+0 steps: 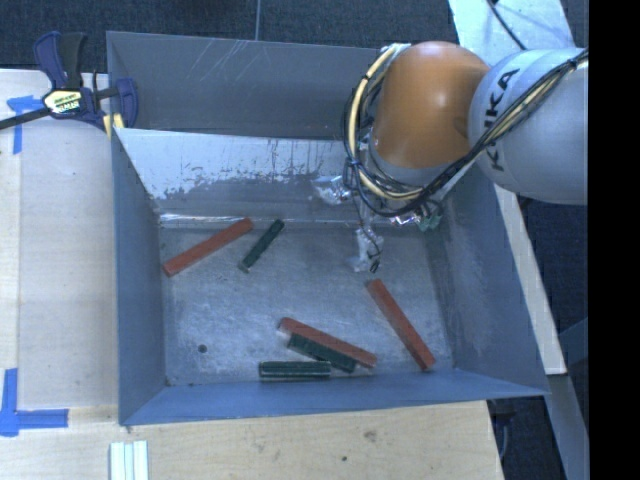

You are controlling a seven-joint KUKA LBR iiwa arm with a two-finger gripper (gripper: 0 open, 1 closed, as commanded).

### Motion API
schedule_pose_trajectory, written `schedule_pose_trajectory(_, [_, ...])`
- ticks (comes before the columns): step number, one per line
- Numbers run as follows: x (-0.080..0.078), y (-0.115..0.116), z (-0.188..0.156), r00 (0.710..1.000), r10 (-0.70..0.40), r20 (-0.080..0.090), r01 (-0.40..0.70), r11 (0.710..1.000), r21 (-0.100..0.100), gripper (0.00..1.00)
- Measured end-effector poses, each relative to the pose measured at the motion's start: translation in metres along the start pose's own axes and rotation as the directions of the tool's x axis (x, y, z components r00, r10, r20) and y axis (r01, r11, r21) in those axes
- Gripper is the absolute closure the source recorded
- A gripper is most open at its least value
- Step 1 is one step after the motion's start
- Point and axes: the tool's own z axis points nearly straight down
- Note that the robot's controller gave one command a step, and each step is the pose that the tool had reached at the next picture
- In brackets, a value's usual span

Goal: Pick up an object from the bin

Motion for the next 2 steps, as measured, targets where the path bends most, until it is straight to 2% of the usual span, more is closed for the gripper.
schedule_pose_trajectory(1, [-0.046,0.108,0.003,0.951,-0.310,0.000,0.310,0.951,-0.008,0.00])
schedule_pose_trajectory(2, [-0.049,0.109,0.065,0.796,-0.605,-0.002,0.605,0.796,-0.011,0.00])
